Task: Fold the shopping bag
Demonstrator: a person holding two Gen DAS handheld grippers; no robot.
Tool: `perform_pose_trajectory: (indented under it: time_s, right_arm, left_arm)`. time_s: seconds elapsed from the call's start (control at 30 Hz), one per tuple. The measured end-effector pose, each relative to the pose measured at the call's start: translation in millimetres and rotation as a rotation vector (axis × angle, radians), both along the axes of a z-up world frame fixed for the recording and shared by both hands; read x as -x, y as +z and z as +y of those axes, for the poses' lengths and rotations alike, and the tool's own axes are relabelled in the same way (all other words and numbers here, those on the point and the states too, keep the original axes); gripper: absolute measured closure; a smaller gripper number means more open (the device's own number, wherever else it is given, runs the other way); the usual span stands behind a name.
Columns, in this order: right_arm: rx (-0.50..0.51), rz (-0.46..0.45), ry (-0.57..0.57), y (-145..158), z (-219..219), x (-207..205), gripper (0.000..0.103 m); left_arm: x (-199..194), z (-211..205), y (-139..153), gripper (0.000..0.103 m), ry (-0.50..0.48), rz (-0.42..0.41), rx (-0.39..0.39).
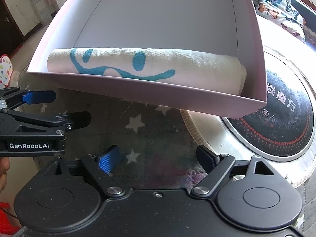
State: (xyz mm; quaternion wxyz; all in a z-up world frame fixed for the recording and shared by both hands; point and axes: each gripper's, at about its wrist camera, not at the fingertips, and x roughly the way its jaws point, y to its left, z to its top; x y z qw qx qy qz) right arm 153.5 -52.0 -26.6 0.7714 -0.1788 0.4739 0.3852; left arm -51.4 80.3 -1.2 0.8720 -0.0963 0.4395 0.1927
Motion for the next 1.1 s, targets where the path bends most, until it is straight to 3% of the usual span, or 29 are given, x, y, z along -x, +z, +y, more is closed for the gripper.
perform_pose_trajectory:
  time_s: [0.43,1.1]
  right_arm:
    - [-0.005,-0.024,0.0,-7,5,10,0.015]
    - [-0.028,-0.031,-0.013,-2,-25,8,0.014]
  left_arm:
    - [-1,-6,-2,0.016,0.016,-0.001,-0.001]
    - [-1,-19,-6,0.016,0.016,-0.001,-0.005]
